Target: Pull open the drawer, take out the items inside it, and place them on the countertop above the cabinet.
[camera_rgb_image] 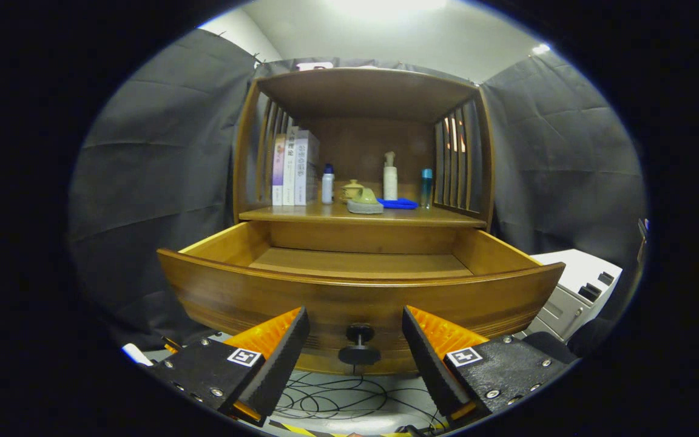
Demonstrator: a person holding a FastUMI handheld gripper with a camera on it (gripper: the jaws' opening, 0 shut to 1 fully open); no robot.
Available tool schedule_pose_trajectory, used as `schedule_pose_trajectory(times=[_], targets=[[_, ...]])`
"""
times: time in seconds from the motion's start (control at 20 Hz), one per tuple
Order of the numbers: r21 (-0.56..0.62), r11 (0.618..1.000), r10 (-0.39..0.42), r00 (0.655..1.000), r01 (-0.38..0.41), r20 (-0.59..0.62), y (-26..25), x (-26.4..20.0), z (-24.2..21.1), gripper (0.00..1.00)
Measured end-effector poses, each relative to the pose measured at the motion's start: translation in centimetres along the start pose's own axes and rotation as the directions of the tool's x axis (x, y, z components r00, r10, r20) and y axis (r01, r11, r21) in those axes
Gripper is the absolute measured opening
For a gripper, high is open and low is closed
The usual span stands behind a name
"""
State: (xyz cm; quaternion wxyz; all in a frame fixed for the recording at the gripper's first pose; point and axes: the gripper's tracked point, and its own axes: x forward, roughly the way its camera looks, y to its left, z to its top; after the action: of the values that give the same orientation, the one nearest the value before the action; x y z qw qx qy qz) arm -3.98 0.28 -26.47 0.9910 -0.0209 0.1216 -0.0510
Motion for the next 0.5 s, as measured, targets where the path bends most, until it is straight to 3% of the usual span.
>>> schedule_pose_trajectory(times=[0.5], targets=[[0.009,1.0,-0.006,1.0,0.006,0.027,-1.1,1.5,0.0,0.95]])
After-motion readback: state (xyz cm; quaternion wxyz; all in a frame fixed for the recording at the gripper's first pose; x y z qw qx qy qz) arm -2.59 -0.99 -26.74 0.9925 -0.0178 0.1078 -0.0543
